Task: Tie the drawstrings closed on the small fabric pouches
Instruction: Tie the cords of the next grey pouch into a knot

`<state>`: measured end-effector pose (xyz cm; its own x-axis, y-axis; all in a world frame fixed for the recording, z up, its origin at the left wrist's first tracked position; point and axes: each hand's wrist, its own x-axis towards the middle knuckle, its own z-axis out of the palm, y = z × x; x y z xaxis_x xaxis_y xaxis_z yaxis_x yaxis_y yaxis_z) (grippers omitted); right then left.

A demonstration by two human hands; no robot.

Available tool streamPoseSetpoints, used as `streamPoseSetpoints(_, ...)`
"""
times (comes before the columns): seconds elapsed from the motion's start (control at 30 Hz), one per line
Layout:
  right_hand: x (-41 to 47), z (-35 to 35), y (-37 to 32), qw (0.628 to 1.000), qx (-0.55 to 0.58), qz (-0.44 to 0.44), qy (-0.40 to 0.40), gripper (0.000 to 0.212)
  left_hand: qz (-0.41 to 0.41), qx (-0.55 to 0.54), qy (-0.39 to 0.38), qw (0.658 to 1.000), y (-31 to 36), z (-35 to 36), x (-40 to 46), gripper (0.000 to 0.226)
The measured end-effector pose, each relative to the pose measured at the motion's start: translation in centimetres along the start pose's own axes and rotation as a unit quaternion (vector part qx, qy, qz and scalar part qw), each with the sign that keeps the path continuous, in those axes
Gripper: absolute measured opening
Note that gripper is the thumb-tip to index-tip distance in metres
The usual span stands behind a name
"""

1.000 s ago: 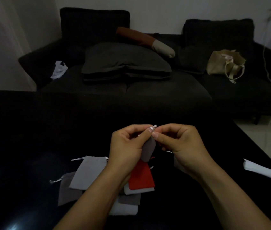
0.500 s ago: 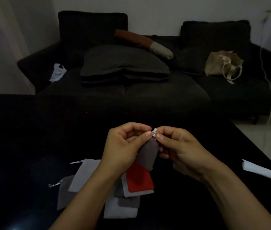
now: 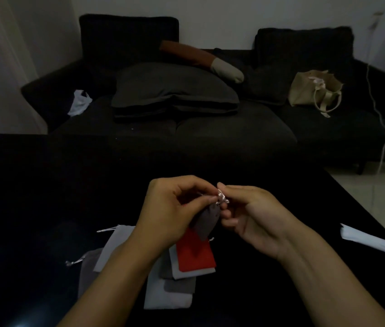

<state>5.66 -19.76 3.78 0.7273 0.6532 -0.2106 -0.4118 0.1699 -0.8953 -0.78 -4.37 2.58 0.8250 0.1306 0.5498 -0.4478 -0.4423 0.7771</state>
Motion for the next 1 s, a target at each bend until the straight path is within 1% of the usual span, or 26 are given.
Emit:
streamPoseSetpoints(0.1,0.0,-0.2,0.0,0.999,-0.005,0.043,0.021,0.014,0.089,0.101,-0.025,0.991,0.1,-0.3,0.3,0.016)
streamPoseSetpoints(0.17,-0.1,-0.3,0.1,0.996,-0.033,0.062,0.047,0.015,0.120,0.150,-0.058,0.980,0.1,-0.6,0.4,0.015)
streamPoseSetpoints(0.23,-0.1,-0.3,0.2,0.991,-0.096,0.068,0.070,0.016,0.131,0.197,-0.102,0.966,0.0,-1.1,0.5,0.014)
streamPoseSetpoints(0.27,-0.1,-0.2,0.3,0.986,-0.128,0.069,0.077,0.017,0.127,0.218,-0.128,0.959,0.0,-1.2,0.5,0.013)
streamPoseSetpoints(0.33,-0.2,-0.1,0.5,0.978,-0.178,0.066,0.082,0.018,0.093,0.243,-0.181,0.948,-0.1,-1.4,0.6,0.011)
streamPoseSetpoints(0.43,-0.3,0.2,0.6,0.971,-0.212,0.076,0.077,0.019,0.035,0.224,-0.216,0.950,-0.3,-1.6,0.5,0.010)
streamPoseSetpoints(0.6,-0.3,0.2,0.2,0.980,-0.176,0.067,0.066,0.020,-0.003,0.136,-0.172,0.976,-0.3,-1.5,0.0,0.011)
streamPoseSetpoints(0.7,-0.3,0.0,-0.2,0.985,-0.145,0.051,0.075,0.020,-0.046,0.073,-0.150,0.985,-0.7,-0.7,-0.3,0.007)
streamPoseSetpoints(0.8,-0.3,-0.4,-0.4,0.985,-0.128,0.016,0.116,0.023,-0.076,0.057,-0.113,0.989,-1.2,0.2,-0.4,0.013)
streamPoseSetpoints(0.9,-0.2,-0.6,-0.3,0.981,-0.128,-0.044,0.139,0.027,-0.084,0.044,-0.069,0.993,-1.5,0.7,-0.5,0.017)
streamPoseSetpoints(1.0,0.0,-0.6,-0.1,0.978,-0.115,-0.079,0.156,0.030,-0.097,0.018,-0.060,0.993,-1.8,1.1,-0.5,0.015)
